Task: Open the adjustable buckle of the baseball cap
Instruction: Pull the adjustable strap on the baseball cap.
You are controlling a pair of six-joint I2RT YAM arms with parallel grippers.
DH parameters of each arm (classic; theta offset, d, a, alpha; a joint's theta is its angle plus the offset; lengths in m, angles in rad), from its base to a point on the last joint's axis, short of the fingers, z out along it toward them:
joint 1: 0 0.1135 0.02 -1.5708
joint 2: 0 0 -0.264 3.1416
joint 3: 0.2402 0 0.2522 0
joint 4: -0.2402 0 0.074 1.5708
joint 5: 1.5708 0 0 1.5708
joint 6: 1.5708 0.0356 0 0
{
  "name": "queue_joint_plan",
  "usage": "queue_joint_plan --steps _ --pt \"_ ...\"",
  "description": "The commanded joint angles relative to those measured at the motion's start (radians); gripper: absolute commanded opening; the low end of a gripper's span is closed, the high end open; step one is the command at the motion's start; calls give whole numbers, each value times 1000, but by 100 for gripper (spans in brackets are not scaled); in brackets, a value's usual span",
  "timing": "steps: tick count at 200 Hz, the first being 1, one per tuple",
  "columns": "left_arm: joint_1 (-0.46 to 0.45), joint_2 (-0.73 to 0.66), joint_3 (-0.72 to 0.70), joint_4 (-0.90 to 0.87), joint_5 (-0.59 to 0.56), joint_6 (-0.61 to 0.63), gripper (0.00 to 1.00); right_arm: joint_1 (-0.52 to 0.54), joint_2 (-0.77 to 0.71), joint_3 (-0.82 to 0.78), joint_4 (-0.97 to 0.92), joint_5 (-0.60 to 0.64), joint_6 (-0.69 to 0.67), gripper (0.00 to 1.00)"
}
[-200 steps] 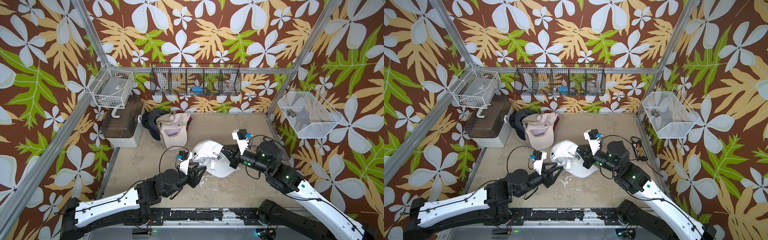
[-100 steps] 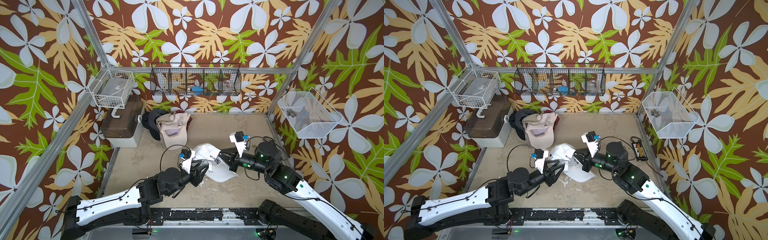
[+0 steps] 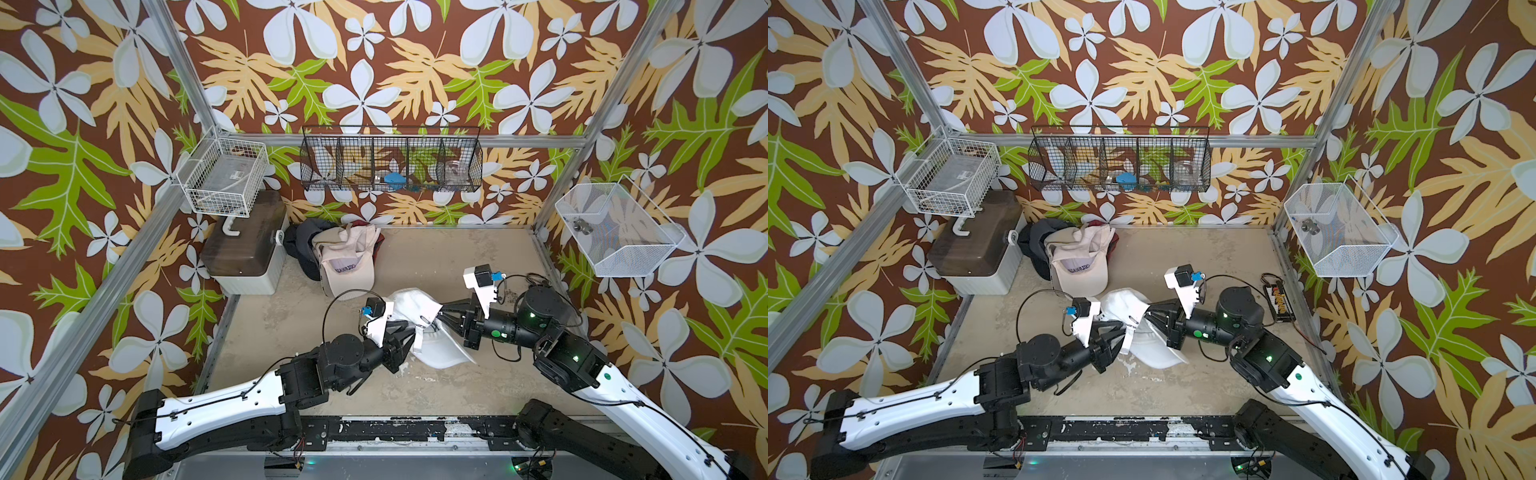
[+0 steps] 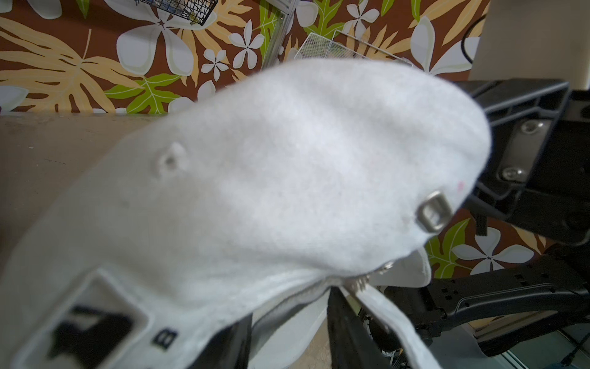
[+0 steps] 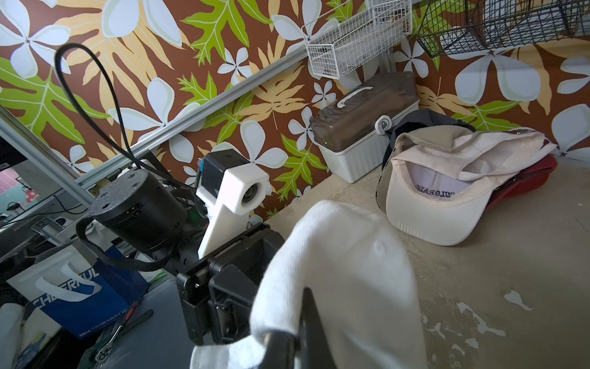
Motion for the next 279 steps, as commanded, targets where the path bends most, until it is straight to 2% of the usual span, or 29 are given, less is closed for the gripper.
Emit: queue_joint_plan --steps 1,68,122,152,196,228,279 --pt "-2 -9 7 38 4 9 37 0 -6 -6 54 -51 20 0" --pt "-3 -9 0 78 67 15 19 0 -16 -43 98 -76 58 0" --pt "-5 13 1 85 164 28 23 0 -8 -25 96 -86 55 0" --pt "-6 1 -14 85 177 30 28 0 -8 -15 91 -104 52 0" --pt "-6 -3 -11 87 173 39 27 0 -1 -25 113 -141 72 0" --pt "-6 1 -10 97 183 41 19 1 -4 -41 152 -176 98 0" --pt "-6 -3 -13 105 207 43 1 0 -4 -36 164 -182 105 0"
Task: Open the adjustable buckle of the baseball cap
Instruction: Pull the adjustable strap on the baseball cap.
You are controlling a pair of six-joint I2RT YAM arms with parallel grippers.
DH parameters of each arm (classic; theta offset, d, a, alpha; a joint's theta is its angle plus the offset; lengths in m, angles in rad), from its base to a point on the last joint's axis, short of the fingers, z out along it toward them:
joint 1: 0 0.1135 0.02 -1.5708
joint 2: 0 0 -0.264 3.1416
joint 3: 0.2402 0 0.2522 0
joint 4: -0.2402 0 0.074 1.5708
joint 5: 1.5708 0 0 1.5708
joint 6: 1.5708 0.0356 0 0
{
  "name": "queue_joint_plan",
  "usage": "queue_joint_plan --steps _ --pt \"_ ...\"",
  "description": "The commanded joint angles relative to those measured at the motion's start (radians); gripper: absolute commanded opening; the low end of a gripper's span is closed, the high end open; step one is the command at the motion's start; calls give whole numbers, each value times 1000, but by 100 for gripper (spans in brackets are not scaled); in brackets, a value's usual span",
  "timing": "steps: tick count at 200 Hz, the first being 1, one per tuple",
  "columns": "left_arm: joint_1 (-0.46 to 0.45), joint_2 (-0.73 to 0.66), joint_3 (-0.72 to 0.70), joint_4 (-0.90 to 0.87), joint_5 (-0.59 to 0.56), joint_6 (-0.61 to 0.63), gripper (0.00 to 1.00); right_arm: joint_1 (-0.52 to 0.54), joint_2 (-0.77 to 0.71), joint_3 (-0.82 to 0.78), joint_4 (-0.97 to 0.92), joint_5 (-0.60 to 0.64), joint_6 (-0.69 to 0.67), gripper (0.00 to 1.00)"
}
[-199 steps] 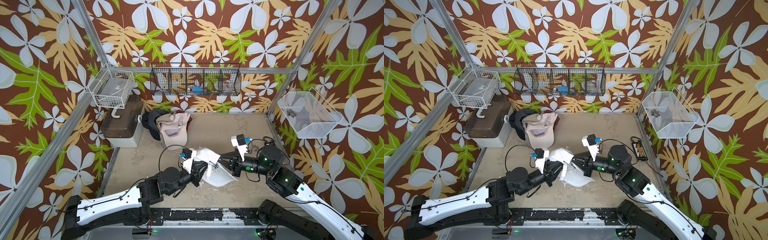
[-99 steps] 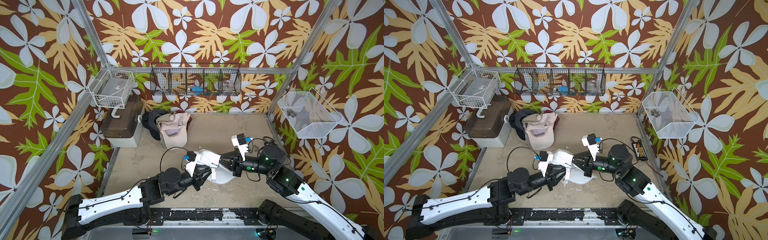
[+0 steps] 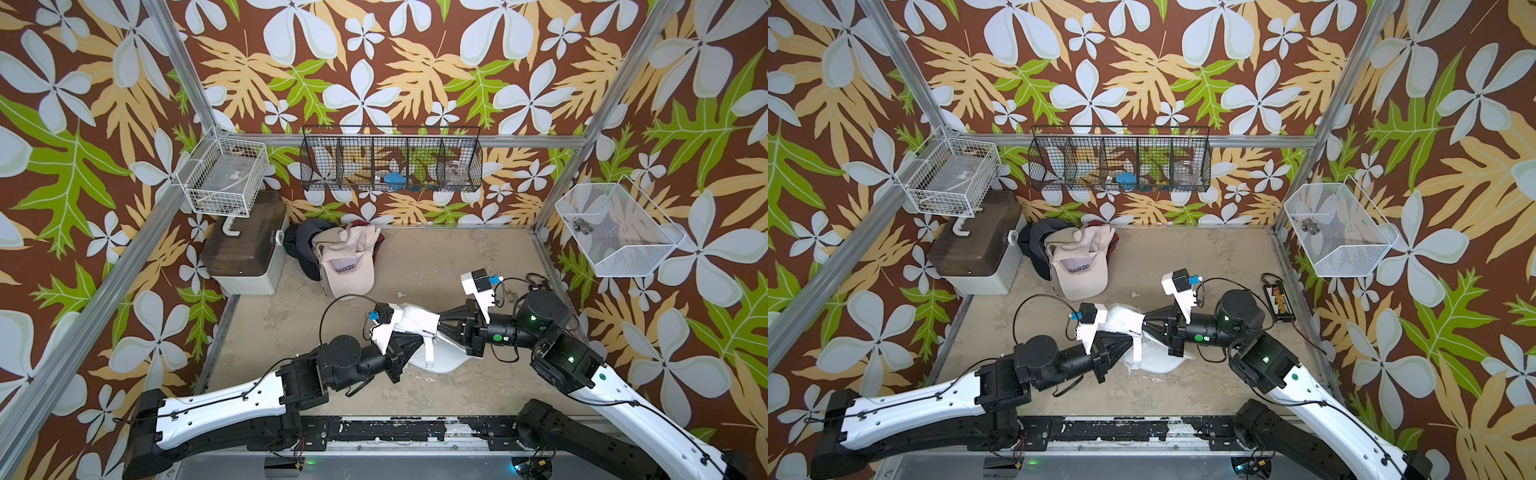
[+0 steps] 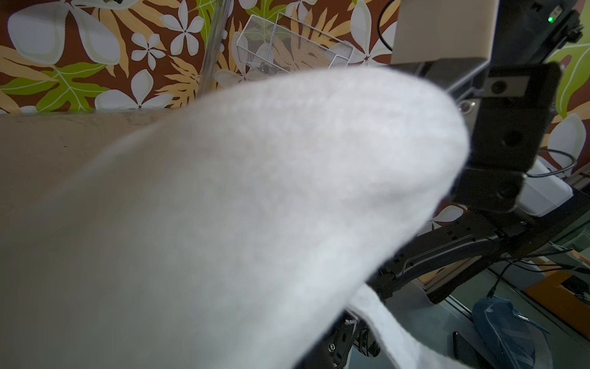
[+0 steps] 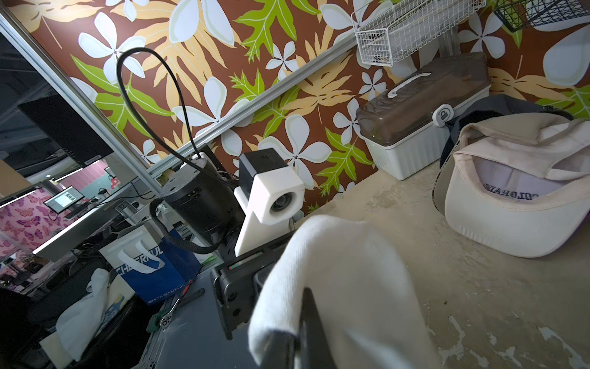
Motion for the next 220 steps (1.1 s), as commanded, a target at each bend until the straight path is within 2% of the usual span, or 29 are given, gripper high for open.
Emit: queue_joint_plan --steps 1,156,220 --pt "0 -4 1 37 21 11 1 0 0 8 54 -13 5 0" --pt "-10 -54 -45 24 72 -4 0 0 22 100 -14 30 -45 0" --pt "-15 -107 -48 -9 92 -10 0 -4 58 136 -111 114 -122 0"
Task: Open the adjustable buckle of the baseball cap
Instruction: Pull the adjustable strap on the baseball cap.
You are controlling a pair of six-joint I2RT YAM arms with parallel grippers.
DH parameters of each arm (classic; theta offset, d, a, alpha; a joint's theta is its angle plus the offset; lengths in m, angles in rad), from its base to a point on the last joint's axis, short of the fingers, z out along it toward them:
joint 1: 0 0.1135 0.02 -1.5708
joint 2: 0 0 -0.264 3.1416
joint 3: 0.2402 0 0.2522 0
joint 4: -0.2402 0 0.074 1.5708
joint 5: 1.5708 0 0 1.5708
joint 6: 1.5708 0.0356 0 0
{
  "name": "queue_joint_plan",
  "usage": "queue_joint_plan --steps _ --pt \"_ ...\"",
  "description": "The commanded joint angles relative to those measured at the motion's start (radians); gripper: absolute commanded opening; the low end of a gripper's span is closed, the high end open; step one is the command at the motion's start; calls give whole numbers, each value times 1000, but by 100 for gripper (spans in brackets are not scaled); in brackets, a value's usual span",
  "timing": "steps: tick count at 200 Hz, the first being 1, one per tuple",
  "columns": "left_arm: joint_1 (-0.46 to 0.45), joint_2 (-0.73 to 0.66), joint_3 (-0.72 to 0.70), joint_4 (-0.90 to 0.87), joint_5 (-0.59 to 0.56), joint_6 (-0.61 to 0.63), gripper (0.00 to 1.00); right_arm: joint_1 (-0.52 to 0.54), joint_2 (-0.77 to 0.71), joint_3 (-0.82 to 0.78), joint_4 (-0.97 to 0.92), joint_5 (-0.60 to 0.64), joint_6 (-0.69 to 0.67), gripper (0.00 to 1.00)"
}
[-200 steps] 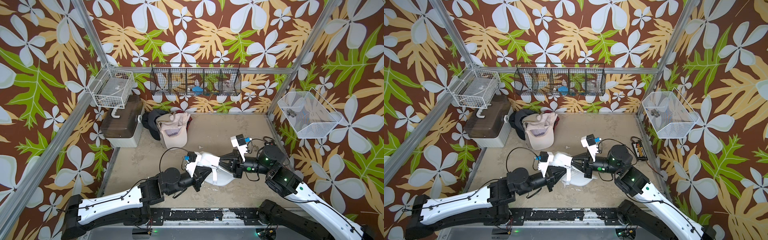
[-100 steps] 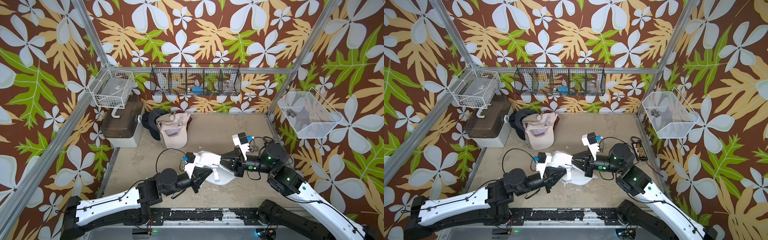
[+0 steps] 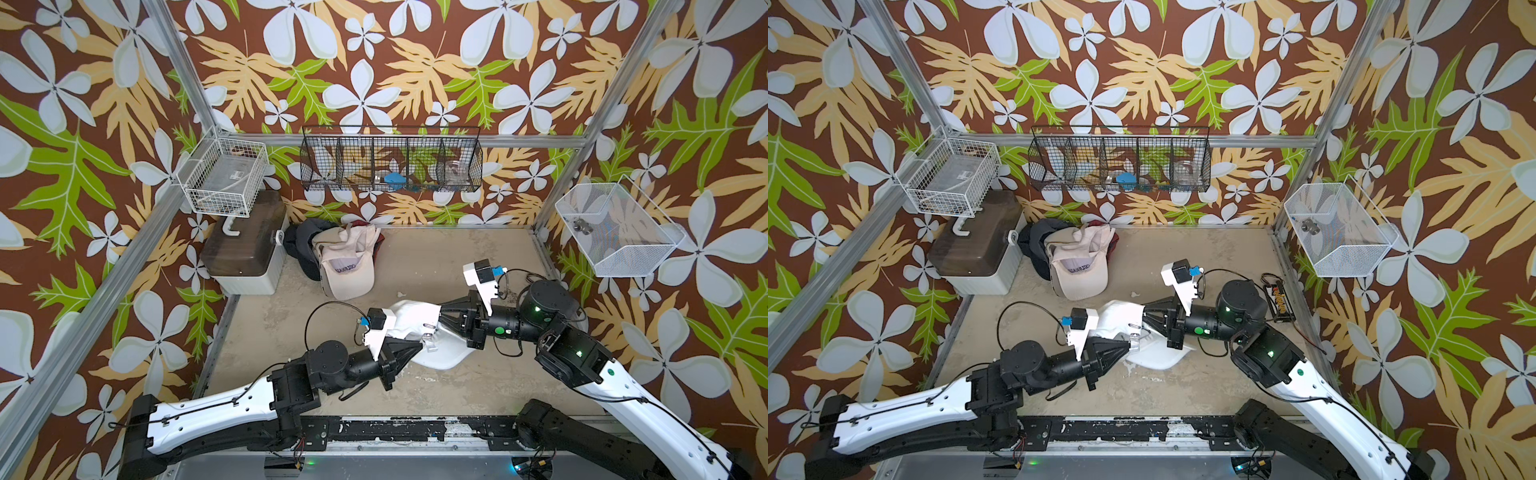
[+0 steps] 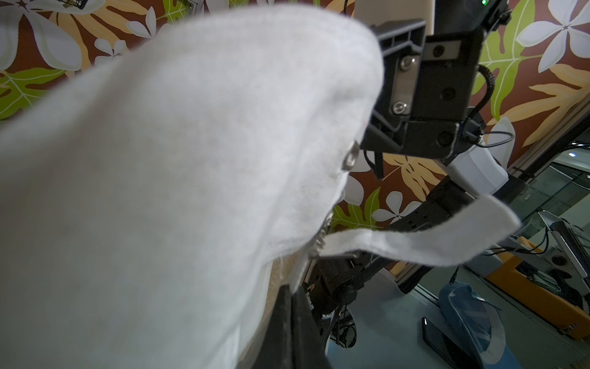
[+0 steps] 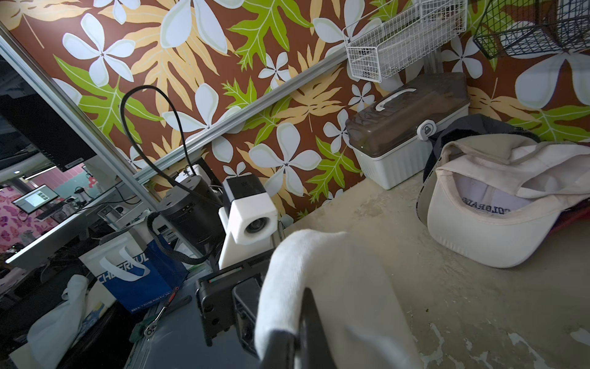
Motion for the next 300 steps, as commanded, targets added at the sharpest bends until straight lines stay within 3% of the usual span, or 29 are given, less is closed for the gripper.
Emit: queue_joint_plan --steps 1,29,69,113,218,300 --pt "-3 -18 2 -39 17 -5 0 -2 8 10 -4 57 -50 0" --pt "-6 -46 13 -53 28 -6 0 -2 -3 -26 -44 124 -112 0" --pt "-8 -54 44 -63 40 1 0 -3 -67 -130 -61 120 -189 0" --pt "-8 -19 80 -61 67 1 0 -2 -139 -223 -99 125 -234 7" --pt "-9 46 154 -62 103 -17 0 -2 -242 -264 -130 107 -291 30" --pt "-11 76 182 -61 120 -17 0 -1 -256 -249 -116 84 -289 34"
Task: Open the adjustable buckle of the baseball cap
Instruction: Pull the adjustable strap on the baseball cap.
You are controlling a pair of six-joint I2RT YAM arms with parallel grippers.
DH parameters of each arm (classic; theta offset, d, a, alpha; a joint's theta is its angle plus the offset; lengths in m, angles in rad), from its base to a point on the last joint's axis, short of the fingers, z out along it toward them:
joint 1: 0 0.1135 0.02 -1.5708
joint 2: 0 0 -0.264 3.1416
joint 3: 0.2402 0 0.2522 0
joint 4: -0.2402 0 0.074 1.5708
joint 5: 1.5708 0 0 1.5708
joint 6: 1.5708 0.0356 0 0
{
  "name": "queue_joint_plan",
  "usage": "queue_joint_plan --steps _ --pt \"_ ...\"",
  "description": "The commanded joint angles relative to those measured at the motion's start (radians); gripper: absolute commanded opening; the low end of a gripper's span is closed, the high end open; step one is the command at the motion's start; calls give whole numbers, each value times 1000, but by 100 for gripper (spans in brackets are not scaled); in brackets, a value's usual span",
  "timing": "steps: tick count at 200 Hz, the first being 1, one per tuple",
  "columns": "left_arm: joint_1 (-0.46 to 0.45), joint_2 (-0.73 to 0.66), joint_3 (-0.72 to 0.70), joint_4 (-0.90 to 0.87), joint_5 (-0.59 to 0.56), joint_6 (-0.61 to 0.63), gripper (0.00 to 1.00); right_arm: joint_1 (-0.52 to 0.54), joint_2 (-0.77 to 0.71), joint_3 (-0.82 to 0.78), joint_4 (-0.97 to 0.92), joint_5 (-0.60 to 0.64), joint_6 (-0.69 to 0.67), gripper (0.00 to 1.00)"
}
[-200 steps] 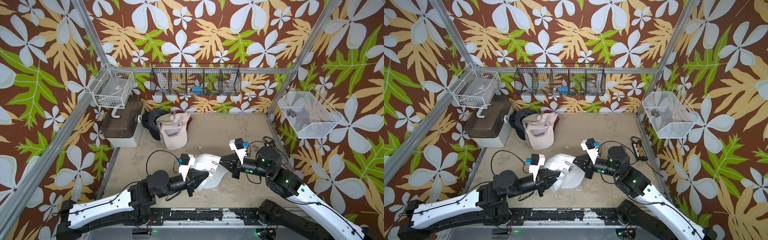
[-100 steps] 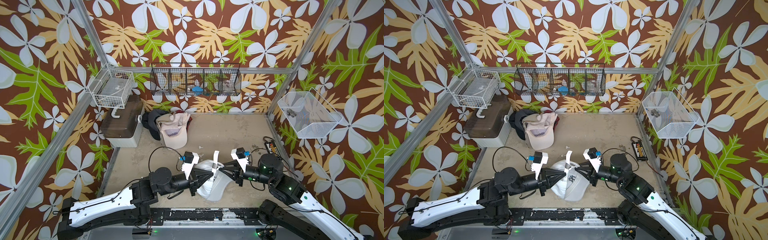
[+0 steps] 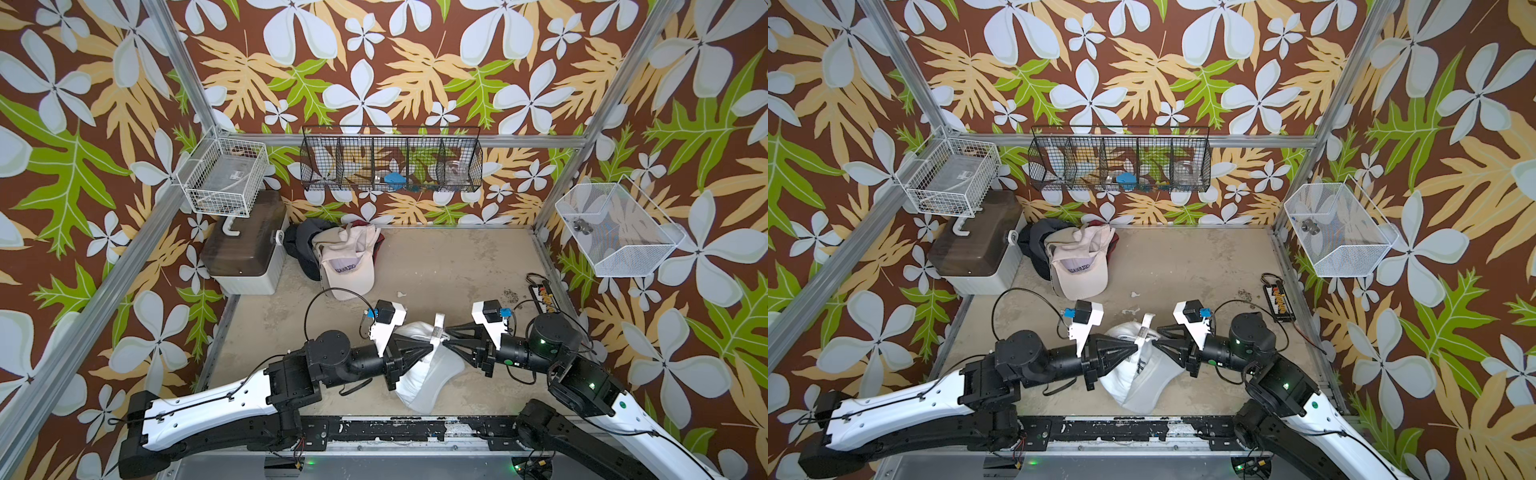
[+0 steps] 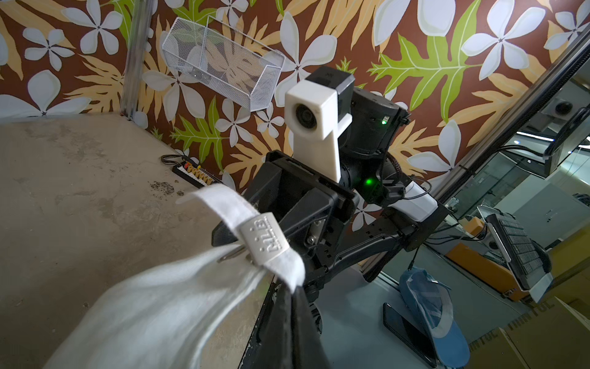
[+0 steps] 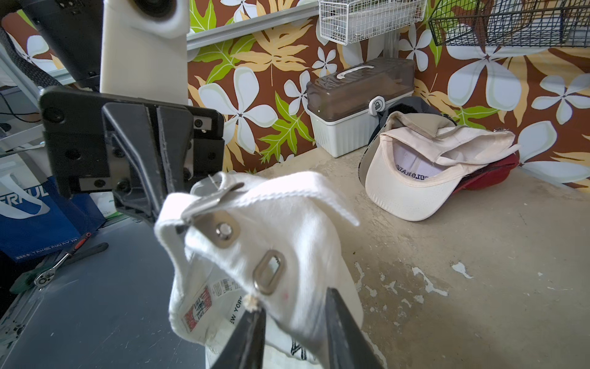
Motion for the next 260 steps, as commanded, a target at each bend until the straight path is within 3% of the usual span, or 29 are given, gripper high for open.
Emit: queue_joint_plan --steps 1,154,260 --pt "-1 6 12 29 15 5 0 1 0 2 30 -25 3 34" --pt "-4 52 28 38 25 2 0 3 -24 -5 126 -130 67 34" --pt "-7 67 46 39 33 5 0 3 -32 -9 87 -96 25 30"
